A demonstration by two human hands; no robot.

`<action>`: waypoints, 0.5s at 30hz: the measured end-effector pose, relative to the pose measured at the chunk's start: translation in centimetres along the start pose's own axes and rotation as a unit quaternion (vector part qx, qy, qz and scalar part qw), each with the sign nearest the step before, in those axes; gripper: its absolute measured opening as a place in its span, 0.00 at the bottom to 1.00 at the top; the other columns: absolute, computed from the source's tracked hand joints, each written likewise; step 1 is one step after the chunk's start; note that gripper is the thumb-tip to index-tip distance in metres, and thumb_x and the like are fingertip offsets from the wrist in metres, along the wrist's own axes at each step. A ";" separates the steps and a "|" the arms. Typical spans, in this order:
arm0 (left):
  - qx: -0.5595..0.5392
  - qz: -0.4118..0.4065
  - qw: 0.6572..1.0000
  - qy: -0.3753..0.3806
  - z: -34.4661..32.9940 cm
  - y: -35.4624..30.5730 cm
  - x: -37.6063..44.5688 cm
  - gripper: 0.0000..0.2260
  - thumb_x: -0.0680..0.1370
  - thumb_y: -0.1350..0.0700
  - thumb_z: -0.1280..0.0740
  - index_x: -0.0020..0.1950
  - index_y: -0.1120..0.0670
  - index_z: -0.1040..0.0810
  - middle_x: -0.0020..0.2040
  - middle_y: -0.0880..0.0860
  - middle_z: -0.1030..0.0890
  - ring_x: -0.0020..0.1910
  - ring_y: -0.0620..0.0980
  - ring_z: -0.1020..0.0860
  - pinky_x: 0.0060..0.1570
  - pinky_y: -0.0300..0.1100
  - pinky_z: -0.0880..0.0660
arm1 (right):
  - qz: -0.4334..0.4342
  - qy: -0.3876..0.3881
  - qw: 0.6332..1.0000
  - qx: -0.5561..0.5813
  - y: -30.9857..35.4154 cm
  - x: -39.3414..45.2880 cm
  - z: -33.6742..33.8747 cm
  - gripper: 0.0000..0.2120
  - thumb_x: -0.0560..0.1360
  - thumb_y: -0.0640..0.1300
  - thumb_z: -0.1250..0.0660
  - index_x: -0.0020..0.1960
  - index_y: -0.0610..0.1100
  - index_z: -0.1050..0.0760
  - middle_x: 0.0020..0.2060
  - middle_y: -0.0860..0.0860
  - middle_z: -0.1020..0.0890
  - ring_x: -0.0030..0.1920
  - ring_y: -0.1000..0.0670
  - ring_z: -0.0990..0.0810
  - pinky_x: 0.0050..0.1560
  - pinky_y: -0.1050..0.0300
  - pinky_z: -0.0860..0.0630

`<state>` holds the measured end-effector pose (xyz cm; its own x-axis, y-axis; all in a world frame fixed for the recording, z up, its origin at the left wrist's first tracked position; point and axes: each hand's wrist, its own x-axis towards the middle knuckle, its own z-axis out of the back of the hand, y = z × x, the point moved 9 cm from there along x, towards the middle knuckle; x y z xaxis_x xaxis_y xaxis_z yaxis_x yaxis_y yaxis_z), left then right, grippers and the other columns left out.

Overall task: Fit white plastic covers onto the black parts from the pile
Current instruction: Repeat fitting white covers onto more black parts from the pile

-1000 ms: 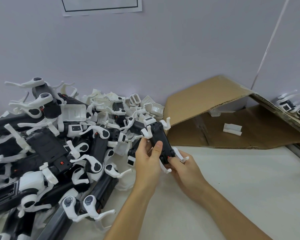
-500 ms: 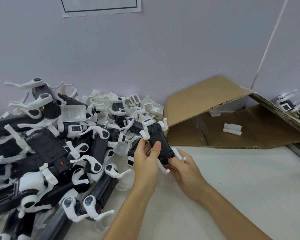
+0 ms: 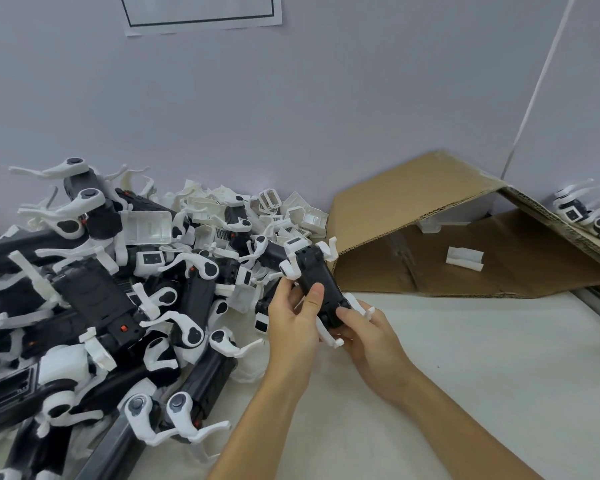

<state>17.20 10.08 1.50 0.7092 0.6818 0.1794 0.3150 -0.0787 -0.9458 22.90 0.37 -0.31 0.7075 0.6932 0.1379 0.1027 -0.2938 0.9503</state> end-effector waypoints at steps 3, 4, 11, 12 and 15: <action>0.001 -0.002 1.000 0.001 0.0 0.0 0.0 0.08 0.82 0.61 0.35 0.58 0.49 0.22 0.49 0.49 0.14 0.53 0.51 0.16 0.52 0.44 0.20 | 0.006 -0.002 1.000 -0.020 -0.1 0.1 0.1 0.11 0.74 0.43 0.38 0.45 0.48 0.16 0.41 0.45 0.16 0.44 0.48 0.17 0.44 0.57 0.23; 0.001 0.000 1.000 0.001 0.0 0.1 0.0 0.08 0.82 0.61 0.35 0.57 0.49 0.22 0.49 0.49 0.14 0.52 0.51 0.16 0.52 0.45 0.20 | 0.006 0.002 1.000 -0.023 -0.1 0.1 0.0 0.12 0.73 0.42 0.39 0.42 0.49 0.17 0.39 0.47 0.16 0.42 0.50 0.18 0.42 0.59 0.23; -0.025 0.015 1.000 -0.007 0.3 0.3 0.1 0.08 0.82 0.60 0.35 0.60 0.52 0.22 0.50 0.50 0.14 0.52 0.51 0.16 0.48 0.43 0.19 | 0.015 0.033 0.999 0.000 0.0 0.0 -0.3 0.16 0.73 0.38 0.41 0.39 0.51 0.17 0.34 0.53 0.18 0.38 0.55 0.19 0.41 0.62 0.23; -0.025 0.017 1.000 -0.008 0.3 0.3 0.0 0.08 0.82 0.60 0.35 0.59 0.52 0.21 0.50 0.50 0.14 0.52 0.51 0.16 0.49 0.43 0.19 | 0.016 0.032 0.999 -0.008 0.0 0.0 -0.3 0.17 0.73 0.38 0.41 0.37 0.53 0.18 0.33 0.55 0.19 0.37 0.56 0.21 0.40 0.63 0.24; -0.022 0.018 1.000 -0.007 0.1 0.3 0.0 0.08 0.82 0.59 0.35 0.58 0.50 0.21 0.50 0.50 0.14 0.52 0.50 0.16 0.48 0.42 0.20 | 0.017 0.006 0.999 -0.037 -0.2 0.1 0.2 0.13 0.73 0.40 0.40 0.41 0.52 0.18 0.35 0.52 0.18 0.40 0.53 0.20 0.43 0.60 0.24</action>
<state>17.20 10.09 1.20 0.7115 0.6883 0.1418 0.3173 -0.1346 -0.9387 23.09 0.32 -0.57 0.7005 0.6920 0.1743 0.0258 -0.2686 0.9629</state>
